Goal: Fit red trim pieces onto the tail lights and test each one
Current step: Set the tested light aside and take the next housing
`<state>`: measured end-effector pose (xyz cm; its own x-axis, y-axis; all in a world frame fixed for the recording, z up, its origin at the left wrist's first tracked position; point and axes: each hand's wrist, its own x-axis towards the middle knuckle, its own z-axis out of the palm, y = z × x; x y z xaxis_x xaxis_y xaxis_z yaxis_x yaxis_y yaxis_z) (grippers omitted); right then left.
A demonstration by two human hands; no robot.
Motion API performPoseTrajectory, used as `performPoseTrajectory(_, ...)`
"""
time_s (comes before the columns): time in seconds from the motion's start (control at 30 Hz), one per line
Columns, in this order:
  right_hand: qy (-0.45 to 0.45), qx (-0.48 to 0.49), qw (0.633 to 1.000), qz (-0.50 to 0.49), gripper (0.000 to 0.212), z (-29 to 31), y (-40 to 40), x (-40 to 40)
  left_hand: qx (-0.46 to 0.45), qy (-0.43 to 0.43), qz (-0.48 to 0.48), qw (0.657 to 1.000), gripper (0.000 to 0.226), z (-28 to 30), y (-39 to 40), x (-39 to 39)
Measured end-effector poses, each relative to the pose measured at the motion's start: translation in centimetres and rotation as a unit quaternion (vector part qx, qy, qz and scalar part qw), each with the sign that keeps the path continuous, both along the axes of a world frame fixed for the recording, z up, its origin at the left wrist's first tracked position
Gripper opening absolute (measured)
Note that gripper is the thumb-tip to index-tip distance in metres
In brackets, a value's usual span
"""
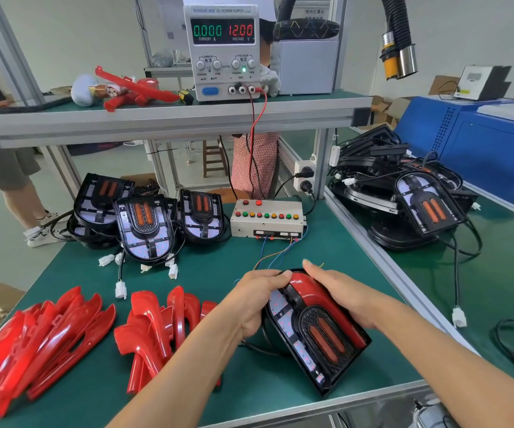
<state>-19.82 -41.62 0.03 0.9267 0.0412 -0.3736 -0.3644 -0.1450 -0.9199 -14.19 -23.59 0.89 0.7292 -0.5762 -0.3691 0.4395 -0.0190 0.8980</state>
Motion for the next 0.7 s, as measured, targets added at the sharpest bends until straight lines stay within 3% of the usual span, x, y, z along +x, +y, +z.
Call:
performPoseTrajectory(0.1, -0.015, -0.018, 0.999, 0.035, 0.060, -0.3, -1.4, -0.7, 0.007, -0.001, 0.015, 1.000, 0.028, 0.1, 0.0, 0.2)
performPoseTrajectory(0.23, -0.086, -0.095, 0.992, 0.004, 0.058, -1.5, -1.7, -1.6, 0.020, -0.021, 0.024, 0.999, 0.024, 0.3, -0.2, 0.1)
performPoseTrajectory(0.33, -0.167, -0.181, 0.969, -0.016, 0.038, -1.3, -0.7, -1.1, 0.016, -0.024, 0.010, 1.000, 0.026, 0.8, -0.6, -0.2)
performPoseTrajectory(0.4, -0.193, -0.222, 0.956, -0.017, 0.039, -1.0, -0.2, -0.6, 0.015, -0.008, 0.002, 1.000, 0.024, 1.1, -0.6, -0.3)
performPoseTrajectory(0.53, -0.212, -0.256, 0.943, -0.014, 0.051, -0.5, 0.5, -0.3, 0.003, 0.011, 0.009, 1.000, 0.014, 1.3, 0.1, 0.0)
performPoseTrajectory(0.7, -0.226, -0.237, 0.945, -0.013, 0.040, -0.4, 1.0, -0.4, -0.030, 0.089, -0.030, 0.995, 0.009, 2.0, 0.7, 0.2)
